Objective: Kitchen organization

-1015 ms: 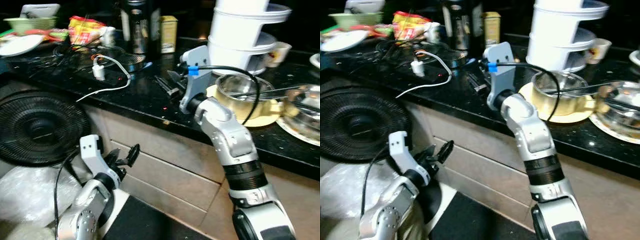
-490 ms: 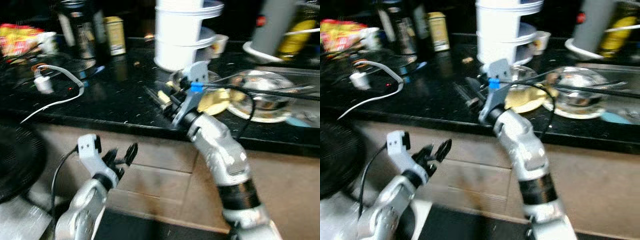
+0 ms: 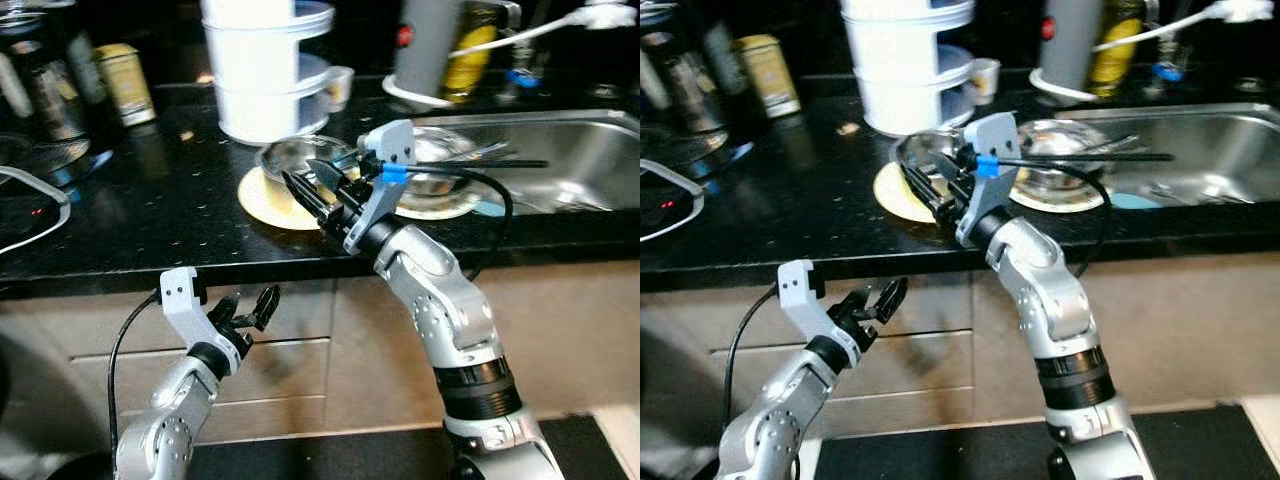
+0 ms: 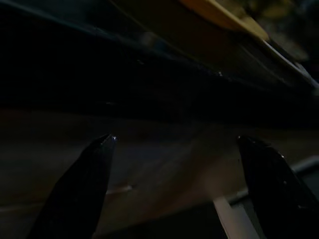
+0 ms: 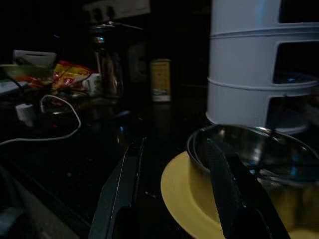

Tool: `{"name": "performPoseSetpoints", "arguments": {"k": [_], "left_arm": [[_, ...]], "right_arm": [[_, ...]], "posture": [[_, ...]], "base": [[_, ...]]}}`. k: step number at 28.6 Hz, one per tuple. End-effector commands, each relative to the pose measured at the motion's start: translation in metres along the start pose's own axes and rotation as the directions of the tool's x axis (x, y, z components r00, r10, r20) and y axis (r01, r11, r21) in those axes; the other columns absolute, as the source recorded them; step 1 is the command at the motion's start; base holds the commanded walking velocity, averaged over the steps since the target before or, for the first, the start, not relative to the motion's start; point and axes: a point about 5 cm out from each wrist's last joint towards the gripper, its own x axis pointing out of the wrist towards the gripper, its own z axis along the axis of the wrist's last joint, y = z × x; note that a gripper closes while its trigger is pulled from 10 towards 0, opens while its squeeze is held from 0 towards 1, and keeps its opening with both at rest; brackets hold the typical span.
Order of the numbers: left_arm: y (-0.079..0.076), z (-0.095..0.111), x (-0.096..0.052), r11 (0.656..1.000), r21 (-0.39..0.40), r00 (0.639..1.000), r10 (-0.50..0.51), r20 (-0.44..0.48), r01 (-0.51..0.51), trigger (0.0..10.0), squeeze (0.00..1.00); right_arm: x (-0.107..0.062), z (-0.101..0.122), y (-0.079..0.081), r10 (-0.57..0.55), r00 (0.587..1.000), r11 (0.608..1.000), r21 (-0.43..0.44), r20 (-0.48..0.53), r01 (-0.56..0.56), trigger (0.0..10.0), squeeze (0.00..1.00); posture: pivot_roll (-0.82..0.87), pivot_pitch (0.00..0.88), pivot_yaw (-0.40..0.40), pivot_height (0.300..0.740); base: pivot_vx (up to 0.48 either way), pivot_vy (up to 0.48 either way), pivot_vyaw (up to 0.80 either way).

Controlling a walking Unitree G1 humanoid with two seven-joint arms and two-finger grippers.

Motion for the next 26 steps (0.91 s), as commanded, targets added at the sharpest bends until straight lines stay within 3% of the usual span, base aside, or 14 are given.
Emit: {"name": "performPoseSetpoints", "arguments": {"k": [1, 9, 11, 14, 17, 26], "left_arm": [[0.003, -0.003, -0.001, 1.000, 0.009, 1.000, 0.016, -0.011, -0.016, 10.0, 0.00], [0.005, -0.001, -0.001, 0.999, 0.013, 0.999, 0.042, 0.013, -0.043, 10.0, 0.00], [0.008, 0.004, 0.000, 0.993, 0.079, 0.996, 0.080, 0.029, -0.082, 10.0, 0.00], [0.010, 0.015, 0.002, 0.983, 0.128, 0.990, 0.119, 0.082, -0.129, 10.0, 0.00], [0.014, 0.029, 0.003, 0.974, 0.125, 0.973, 0.168, 0.158, -0.188, 10.0, 0.00], [-0.005, 0.064, 0.004, 0.960, 0.215, 0.951, 0.113, 0.287, -0.179, 10.0, 0.00]], "right_arm": [[0.004, 0.003, 0.004, 0.016, 1.000, 1.000, -0.016, 0.009, -0.016, 10.0, 0.00], [0.006, 0.006, 0.005, 0.026, 0.999, 1.000, -0.011, 0.029, -0.026, 10.0, 0.00], [0.006, 0.007, 0.006, 0.044, 0.998, 0.999, -0.009, 0.042, -0.044, 10.0, 0.00], [0.006, 0.008, 0.006, 0.045, 0.998, 0.999, -0.024, 0.041, -0.044, 10.0, 0.00], [0.005, 0.007, 0.004, 0.028, 0.999, 0.998, -0.052, 0.023, -0.027, 10.0, 0.00], [0.006, 0.005, -0.003, -0.005, 1.000, 0.996, -0.087, 0.003, 0.006, 10.0, 0.00]], "posture": [[0.09, 0.000, 0.010, 0.740], [0.09, 0.000, 0.008, 0.740], [0.09, 0.000, 0.008, 0.740], [0.08, 0.000, 0.007, 0.740], [0.08, 0.000, 0.006, 0.740], [0.09, 0.000, 0.012, 0.740]], "base": [[0.000, 0.000, 0.00], [0.000, 0.000, 0.00], [0.000, 0.000, 0.00], [0.000, 0.000, 0.00], [0.000, 0.000, 0.00], [0.148, 0.000, 0.00]]}}
